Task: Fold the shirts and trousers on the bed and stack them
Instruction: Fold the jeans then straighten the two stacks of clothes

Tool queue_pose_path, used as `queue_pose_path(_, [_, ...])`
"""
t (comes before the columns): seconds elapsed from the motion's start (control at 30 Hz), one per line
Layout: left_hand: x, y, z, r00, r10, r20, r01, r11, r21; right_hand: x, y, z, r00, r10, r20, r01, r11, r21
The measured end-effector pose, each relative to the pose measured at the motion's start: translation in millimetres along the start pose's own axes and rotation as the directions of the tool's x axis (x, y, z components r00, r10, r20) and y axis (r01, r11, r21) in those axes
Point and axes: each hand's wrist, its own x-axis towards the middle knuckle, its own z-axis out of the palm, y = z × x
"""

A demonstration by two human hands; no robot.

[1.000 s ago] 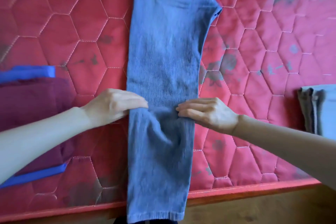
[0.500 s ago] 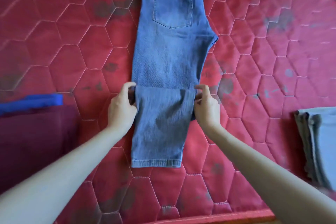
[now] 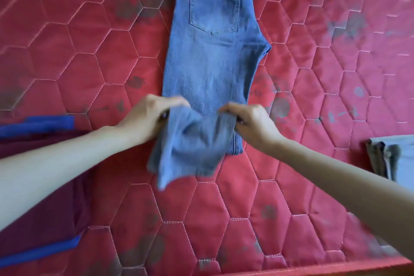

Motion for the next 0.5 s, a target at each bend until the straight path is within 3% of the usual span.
queue_pose_path(0.03, [9.7,0.8,-1.1,0.974,-0.209,-0.090,0.191,0.966,-0.176,13.5,-0.5,1.0,0.966,0.259,-0.017,-0.246,0.933,0.263])
queue_pose_path(0.07, [20.4,-1.1,-0.6,0.905,-0.406,-0.129,0.337,0.868,-0.364,27.2,3.8,2.7,0.888,0.459,-0.001,-0.405,0.786,0.467])
queue_pose_path(0.1, [29.6,-6.2,2.3,0.809,-0.580,-0.100,0.446,0.715,-0.538,39.0,10.7,4.6,0.808,0.589,0.009,-0.494,0.668,0.556])
queue_pose_path(0.17, [39.2,-18.6,14.0,0.595,-0.803,0.038,0.600,0.412,-0.686,51.6,25.1,11.4,0.675,0.738,-0.005,-0.651,0.598,0.467])
queue_pose_path(0.2, [38.4,-26.1,21.8,0.529,-0.848,0.043,0.653,0.375,-0.658,52.1,30.8,17.7,0.630,0.775,-0.059,-0.703,0.601,0.381])
queue_pose_path(0.3, [28.4,-38.3,43.3,0.491,-0.865,-0.101,0.717,0.468,-0.516,46.1,32.6,34.2,0.580,0.781,-0.233,-0.715,0.625,0.314])
queue_pose_path(0.43, [10.8,-22.0,47.6,0.567,-0.805,-0.176,0.700,0.583,-0.413,31.9,18.4,47.6,0.541,0.780,-0.315,-0.690,0.626,0.364])
queue_pose_path(0.5, [-3.7,-11.7,51.4,0.568,-0.801,-0.189,0.711,0.594,-0.376,17.4,10.2,50.3,0.540,0.776,-0.325,-0.661,0.630,0.407])
